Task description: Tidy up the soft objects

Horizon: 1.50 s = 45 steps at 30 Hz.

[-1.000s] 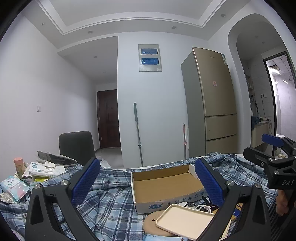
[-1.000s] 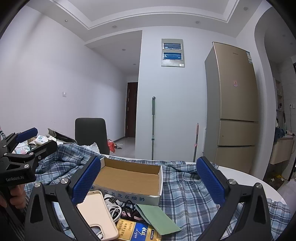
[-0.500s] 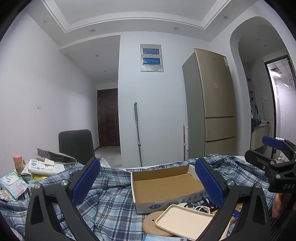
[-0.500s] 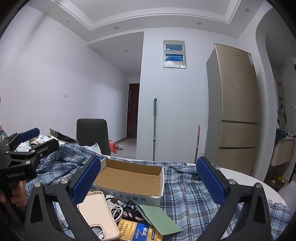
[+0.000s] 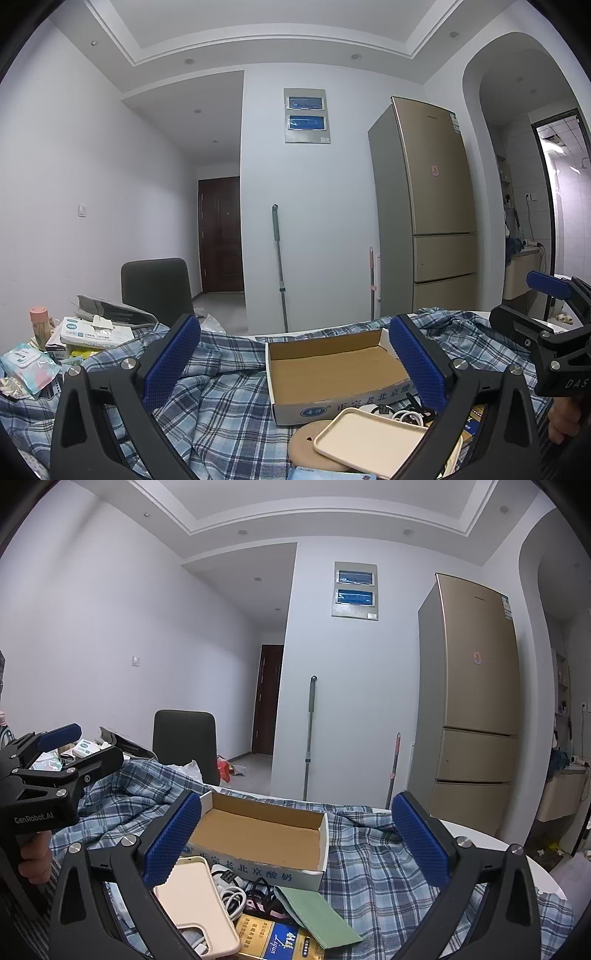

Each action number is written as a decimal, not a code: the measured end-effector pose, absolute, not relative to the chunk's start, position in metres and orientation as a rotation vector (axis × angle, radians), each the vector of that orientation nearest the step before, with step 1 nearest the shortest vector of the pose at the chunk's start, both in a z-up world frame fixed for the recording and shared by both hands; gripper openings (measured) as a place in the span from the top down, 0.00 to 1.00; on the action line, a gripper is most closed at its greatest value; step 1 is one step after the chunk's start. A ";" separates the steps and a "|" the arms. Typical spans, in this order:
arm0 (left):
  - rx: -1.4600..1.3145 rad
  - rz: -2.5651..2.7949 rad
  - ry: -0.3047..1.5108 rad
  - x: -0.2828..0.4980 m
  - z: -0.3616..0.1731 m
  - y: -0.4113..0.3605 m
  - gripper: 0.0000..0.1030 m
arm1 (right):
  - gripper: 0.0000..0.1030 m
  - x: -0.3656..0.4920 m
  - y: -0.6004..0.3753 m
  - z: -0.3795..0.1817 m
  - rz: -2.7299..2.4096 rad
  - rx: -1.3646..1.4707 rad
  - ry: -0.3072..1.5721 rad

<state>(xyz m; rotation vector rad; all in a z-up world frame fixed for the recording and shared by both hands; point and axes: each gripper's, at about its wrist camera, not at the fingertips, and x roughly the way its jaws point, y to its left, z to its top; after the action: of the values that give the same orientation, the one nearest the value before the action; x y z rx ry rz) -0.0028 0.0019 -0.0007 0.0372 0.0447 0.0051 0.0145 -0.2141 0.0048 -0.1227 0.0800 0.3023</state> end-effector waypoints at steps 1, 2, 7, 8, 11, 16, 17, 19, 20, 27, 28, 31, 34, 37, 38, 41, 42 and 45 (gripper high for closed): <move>0.037 0.005 0.044 -0.003 -0.001 0.002 0.00 | 0.00 0.014 -0.214 0.005 0.302 -0.126 0.080; 0.037 0.004 0.044 -0.003 -0.001 0.002 0.00 | 0.00 0.014 -0.214 0.005 0.305 -0.124 0.081; 0.039 0.002 0.055 -0.002 -0.001 0.002 0.00 | 0.00 0.016 -0.214 0.004 0.306 -0.121 0.091; 0.038 0.003 0.057 -0.002 -0.001 0.002 0.00 | 0.00 0.017 -0.214 0.004 0.304 -0.120 0.095; 0.037 0.005 0.058 -0.001 0.000 0.002 0.00 | 0.00 0.018 -0.215 0.004 0.299 -0.115 0.099; 0.044 -0.001 0.065 0.000 0.000 0.003 0.00 | 0.00 0.017 -0.216 0.005 0.300 -0.116 0.096; 0.045 0.000 0.066 0.000 0.000 0.003 0.00 | 0.00 0.017 -0.216 0.005 0.299 -0.119 0.094; 0.044 0.000 0.066 0.000 0.000 0.002 0.00 | 0.00 0.016 -0.216 0.005 0.298 -0.121 0.093; 0.044 -0.001 0.067 0.000 0.000 0.002 0.00 | 0.00 0.016 -0.216 0.005 0.299 -0.120 0.094; 0.031 -0.011 0.132 0.004 0.003 0.004 0.00 | 0.00 0.018 -0.216 0.006 0.297 -0.112 0.106; 0.036 -0.030 0.162 0.006 0.005 0.002 0.00 | 0.00 0.018 -0.216 0.006 0.295 -0.110 0.105; 0.042 -0.041 0.165 -0.002 0.012 0.000 0.00 | 0.00 0.018 -0.218 0.010 0.285 -0.098 0.105; 0.065 0.011 0.188 -0.007 0.021 -0.003 0.00 | 0.00 0.024 -0.222 0.019 0.304 -0.074 0.162; 0.034 0.044 0.266 -0.004 0.027 0.004 0.00 | 0.00 0.029 -0.224 0.026 0.335 -0.032 0.231; 0.034 0.052 0.282 -0.003 0.027 0.006 0.00 | 0.00 0.031 -0.223 0.029 0.344 -0.033 0.257; 0.014 0.027 0.335 0.002 0.026 0.012 0.00 | 0.00 0.035 -0.213 0.035 0.393 -0.075 0.321; -0.002 0.009 0.362 0.006 0.025 0.015 0.00 | 0.00 0.036 -0.209 0.036 0.409 -0.092 0.336; -0.028 -0.022 0.421 0.014 0.019 0.019 0.00 | 0.00 0.044 -0.194 0.033 0.449 -0.124 0.394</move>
<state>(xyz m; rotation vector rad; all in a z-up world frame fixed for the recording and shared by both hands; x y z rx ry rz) 0.0145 0.0190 0.0188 -0.0279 0.4207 -0.0224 0.0440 -0.1942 0.0332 -0.1237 0.3939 0.4494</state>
